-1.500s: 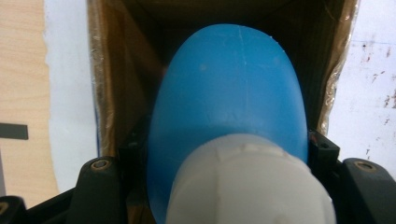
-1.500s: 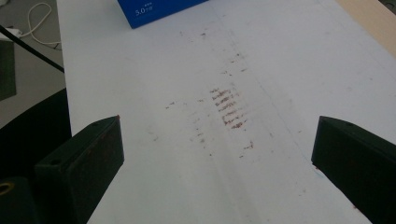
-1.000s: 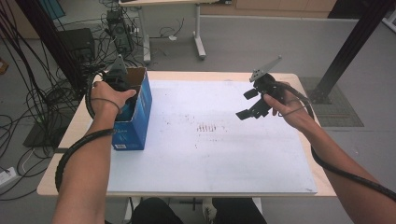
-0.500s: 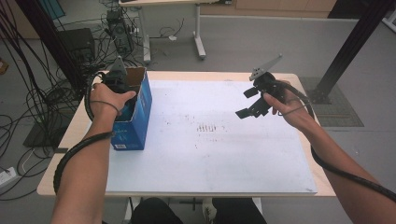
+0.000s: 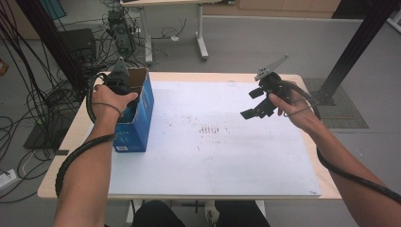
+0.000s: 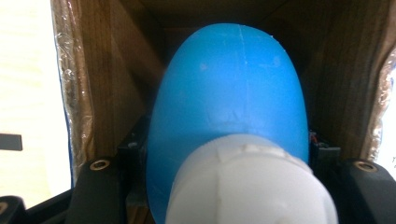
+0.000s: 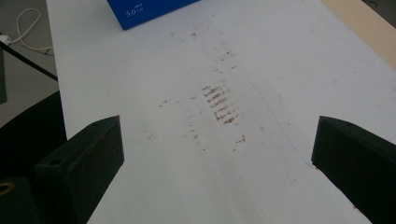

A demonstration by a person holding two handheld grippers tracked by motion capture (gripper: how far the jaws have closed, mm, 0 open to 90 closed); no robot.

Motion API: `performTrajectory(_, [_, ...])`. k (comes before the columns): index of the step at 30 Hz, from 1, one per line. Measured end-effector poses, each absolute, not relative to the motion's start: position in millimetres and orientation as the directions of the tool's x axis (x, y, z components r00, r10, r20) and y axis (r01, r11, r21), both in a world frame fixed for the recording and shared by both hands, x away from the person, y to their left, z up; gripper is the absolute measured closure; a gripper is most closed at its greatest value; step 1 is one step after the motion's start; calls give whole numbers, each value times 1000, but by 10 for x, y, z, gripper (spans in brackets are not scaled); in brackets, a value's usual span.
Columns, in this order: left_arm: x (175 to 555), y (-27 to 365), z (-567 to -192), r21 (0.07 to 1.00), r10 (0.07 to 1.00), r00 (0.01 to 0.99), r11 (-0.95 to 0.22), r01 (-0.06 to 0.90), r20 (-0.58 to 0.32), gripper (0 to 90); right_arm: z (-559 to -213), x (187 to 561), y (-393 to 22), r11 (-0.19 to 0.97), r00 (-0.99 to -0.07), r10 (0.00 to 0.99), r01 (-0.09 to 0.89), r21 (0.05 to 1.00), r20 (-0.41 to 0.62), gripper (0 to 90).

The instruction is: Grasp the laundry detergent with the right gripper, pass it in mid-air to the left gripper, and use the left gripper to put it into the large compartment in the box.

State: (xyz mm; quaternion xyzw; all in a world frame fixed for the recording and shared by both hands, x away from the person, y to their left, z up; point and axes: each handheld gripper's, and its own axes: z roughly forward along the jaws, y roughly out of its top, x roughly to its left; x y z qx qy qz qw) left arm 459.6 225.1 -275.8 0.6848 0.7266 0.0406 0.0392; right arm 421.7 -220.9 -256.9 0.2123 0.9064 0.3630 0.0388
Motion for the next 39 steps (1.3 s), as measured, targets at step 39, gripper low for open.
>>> performTrajectory(39, [4596, 2244, -2761, 114, 998, -60, 59, 992, 2, 368, -2555, 4223, -2282, 646, -902, 424, 364, 671, 81, 20])
